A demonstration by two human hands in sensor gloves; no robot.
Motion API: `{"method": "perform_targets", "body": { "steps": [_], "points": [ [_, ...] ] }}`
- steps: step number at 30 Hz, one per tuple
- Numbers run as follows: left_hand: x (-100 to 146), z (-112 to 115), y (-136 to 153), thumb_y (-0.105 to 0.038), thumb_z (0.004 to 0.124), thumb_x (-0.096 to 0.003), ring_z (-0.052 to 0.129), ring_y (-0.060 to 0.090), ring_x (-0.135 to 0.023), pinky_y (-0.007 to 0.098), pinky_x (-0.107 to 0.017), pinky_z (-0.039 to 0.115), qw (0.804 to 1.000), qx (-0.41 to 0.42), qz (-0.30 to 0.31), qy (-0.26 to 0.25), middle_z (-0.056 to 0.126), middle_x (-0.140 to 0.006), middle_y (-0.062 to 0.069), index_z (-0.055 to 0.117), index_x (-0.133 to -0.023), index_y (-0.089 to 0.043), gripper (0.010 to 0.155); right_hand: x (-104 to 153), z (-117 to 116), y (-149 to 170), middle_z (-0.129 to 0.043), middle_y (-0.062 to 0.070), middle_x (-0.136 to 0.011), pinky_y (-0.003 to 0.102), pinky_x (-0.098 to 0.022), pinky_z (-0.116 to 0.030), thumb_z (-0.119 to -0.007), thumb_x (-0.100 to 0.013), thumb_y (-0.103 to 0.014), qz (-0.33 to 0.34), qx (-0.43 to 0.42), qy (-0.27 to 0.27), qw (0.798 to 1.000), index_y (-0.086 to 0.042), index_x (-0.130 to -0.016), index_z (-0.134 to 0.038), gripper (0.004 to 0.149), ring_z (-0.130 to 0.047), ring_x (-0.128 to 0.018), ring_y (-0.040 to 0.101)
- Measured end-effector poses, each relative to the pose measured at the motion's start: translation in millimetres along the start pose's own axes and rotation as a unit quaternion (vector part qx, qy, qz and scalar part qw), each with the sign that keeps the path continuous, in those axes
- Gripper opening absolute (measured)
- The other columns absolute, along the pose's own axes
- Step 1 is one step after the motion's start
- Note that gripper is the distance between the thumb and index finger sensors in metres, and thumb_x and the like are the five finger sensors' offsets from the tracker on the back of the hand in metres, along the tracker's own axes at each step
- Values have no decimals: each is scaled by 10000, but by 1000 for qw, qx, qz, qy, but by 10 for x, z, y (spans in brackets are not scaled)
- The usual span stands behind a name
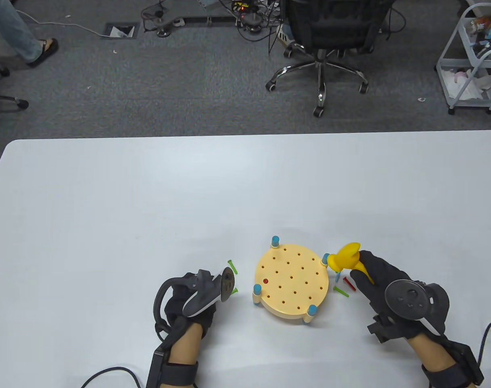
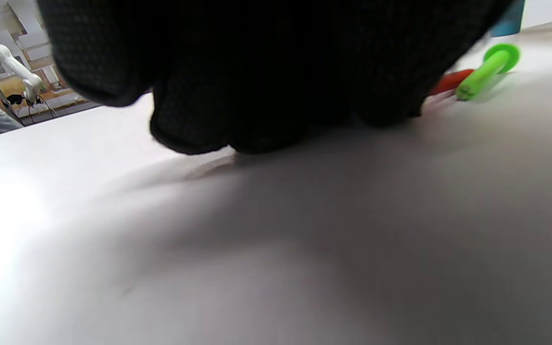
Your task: Hammer toy nails into tap bench
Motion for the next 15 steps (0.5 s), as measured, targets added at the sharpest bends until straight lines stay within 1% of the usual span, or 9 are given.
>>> {"method": "perform_targets", "body": {
  "steps": [5,9,13,15],
  "points": [
    [-10,1,-8,-369,857,-363,958,264,-581,504,-497,776,1000,-7,-1,11,979,-689,68,829,-794,-287,439,0,-5,-3,-930,76,-694,341,-327,-849,-636,-450,-503,0,1,0,1000,-113,-932,-705,624,-1001,-403,202],
    [-17,16,34,-358,855,-370,949,263,-597,504,-505,770,1000,14,-1,22,965,-708,64,823,-802,-297,437,-2,-12,3,-930,77,-693,341,-327,-848,-636,-450,-504,-1,0,-2,1000,-115,-932,-705,623,-1001,-403,202],
    [-37,36,83,-343,843,-385,943,267,-626,511,-513,768,998,38,-5,47,956,-740,67,815,-824,-299,442,-4,-22,2,-930,77,-693,342,-327,-848,-636,-450,-503,-2,0,-4,1000,-114,-932,-705,623,-1001,-403,203],
    [-61,45,132,-358,799,-406,939,274,-625,513,-511,769,996,67,-12,57,953,-740,75,818,-833,-281,434,-5,-26,2,-930,76,-692,341,-328,-848,-635,-450,-503,-2,0,-5,1000,-116,-933,-705,623,-1001,-402,202]
  ]
}}
Point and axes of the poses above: the tracker on the back of each hand, its own y axis roughly to the little-finger side, its own x axis roughly from the fingertips to the wrist, z = x × y, the point moved 5 cm from there along -x, roughly from the wrist to the fingertips
